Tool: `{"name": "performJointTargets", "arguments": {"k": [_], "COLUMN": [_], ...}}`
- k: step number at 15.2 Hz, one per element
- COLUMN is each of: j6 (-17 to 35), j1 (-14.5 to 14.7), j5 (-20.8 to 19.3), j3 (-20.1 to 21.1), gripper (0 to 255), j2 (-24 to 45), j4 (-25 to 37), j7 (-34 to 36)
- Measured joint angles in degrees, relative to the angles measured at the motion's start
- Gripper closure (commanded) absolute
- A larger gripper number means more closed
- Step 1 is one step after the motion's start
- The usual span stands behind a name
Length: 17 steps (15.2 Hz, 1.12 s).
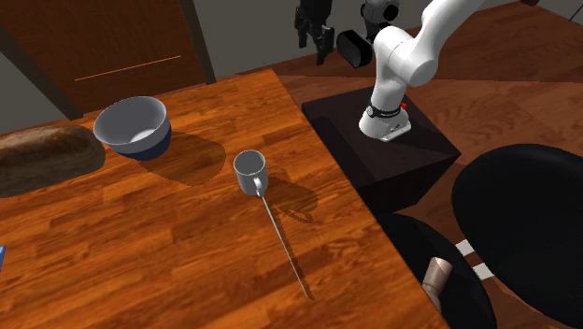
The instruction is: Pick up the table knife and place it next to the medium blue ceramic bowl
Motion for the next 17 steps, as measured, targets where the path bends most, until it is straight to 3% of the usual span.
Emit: {"name": "performJointTargets", "arguments": {"k": [6, 17], "j6": [4.26, 10.64], "j1": [2.78, 8.82], "j5": [-0.49, -2.46], "j3": [0.54, 3.56], "gripper": [0, 0], "j2": [8.72, 31.87], "j4": [4.01, 19.68], "j7": [-5.18, -19.27]}}
